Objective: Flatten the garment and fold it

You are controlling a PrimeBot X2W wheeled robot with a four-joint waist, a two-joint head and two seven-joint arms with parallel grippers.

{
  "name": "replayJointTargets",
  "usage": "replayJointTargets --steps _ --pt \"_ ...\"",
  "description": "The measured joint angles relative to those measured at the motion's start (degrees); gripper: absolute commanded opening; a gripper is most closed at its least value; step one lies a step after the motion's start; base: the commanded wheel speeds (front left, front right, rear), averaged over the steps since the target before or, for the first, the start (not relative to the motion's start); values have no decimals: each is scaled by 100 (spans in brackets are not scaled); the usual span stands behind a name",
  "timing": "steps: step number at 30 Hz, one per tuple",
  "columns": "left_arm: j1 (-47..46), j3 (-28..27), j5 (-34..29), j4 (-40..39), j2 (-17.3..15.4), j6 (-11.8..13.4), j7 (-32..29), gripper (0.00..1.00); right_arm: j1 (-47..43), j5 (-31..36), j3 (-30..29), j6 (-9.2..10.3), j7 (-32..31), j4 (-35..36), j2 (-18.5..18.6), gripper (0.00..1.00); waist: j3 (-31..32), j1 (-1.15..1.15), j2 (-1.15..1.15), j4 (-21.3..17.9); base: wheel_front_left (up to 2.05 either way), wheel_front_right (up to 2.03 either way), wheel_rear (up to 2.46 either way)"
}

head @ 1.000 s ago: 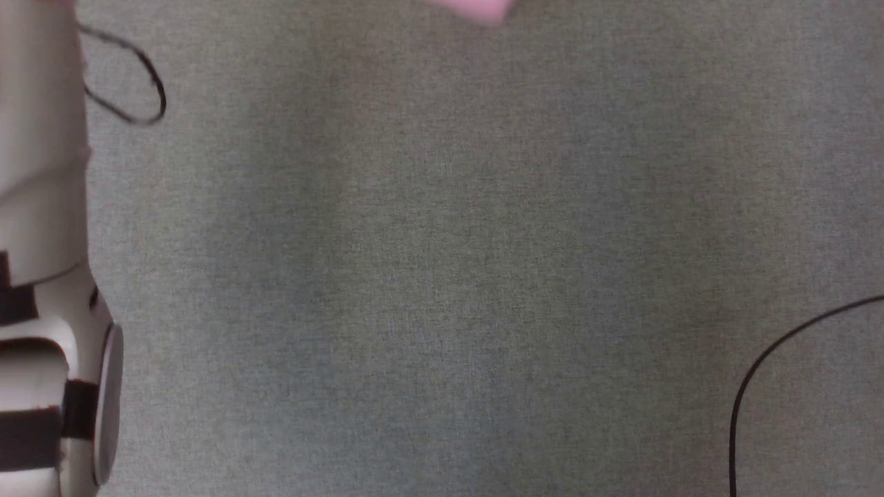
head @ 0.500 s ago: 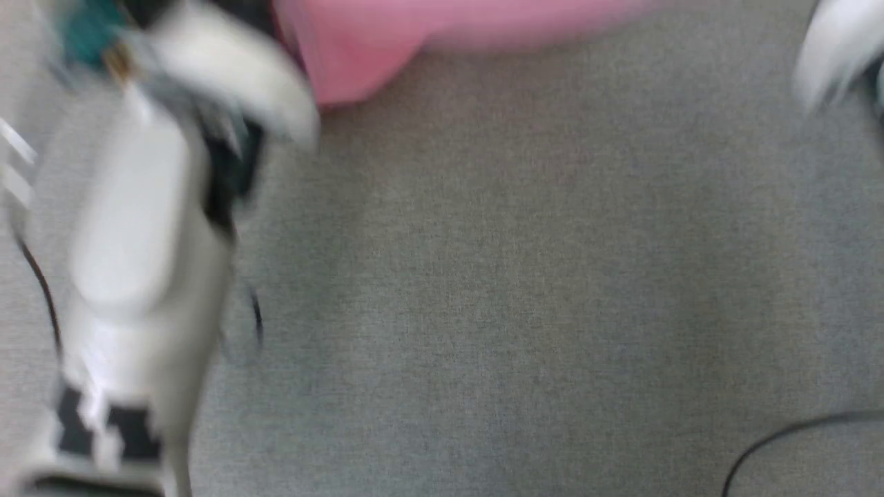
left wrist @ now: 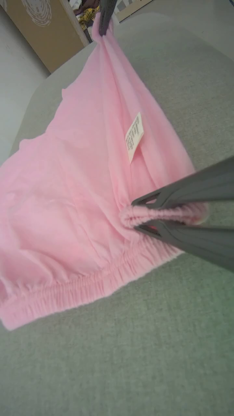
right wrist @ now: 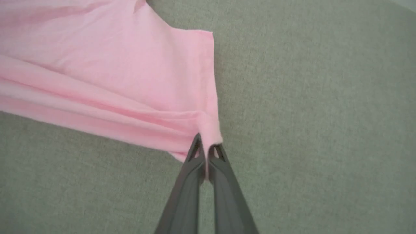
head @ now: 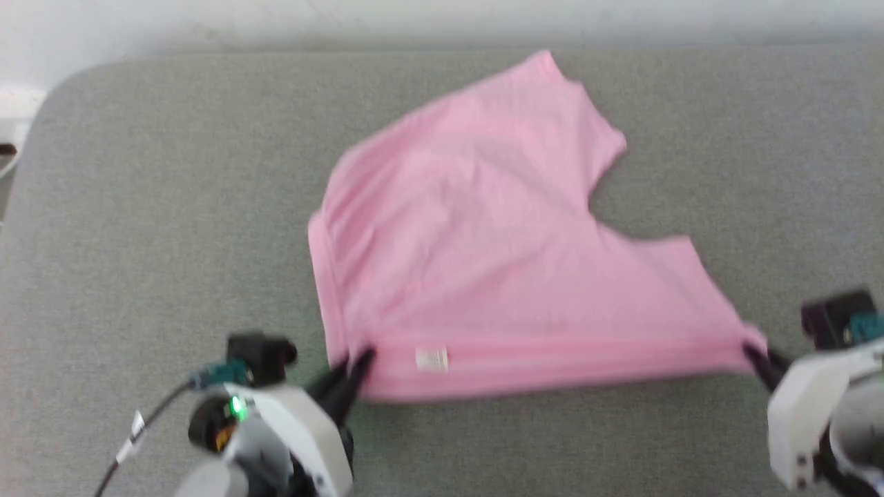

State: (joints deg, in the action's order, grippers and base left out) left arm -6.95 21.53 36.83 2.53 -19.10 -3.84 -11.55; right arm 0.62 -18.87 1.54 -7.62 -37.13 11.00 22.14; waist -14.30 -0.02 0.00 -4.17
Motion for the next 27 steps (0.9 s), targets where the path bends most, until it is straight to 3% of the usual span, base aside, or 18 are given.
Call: replayJointTargets --steps 8,13,18,27 --pt "1425 267 408 -1158 -233 563 -1120 0 -1575 -104 -628 1 -1236 856 -467 0 305 1 0 122 0 0 0" --pt "1614 240 402 -1625 -56 694 -735 0 -1691 -34 -826 1 -1337 1463 -554 0 359 2 0 246 0 0 0" --pt "1251 54 215 -1426 392 847 -20 0 -801 96 -644 1 -657 1351 -258 0 362 3 0 392 0 0 0" --pt "166 -29 -241 -391 981 949 985 0 1442 -63 279 2 296 -401 278 0 185 3 0 708 0 0 0"
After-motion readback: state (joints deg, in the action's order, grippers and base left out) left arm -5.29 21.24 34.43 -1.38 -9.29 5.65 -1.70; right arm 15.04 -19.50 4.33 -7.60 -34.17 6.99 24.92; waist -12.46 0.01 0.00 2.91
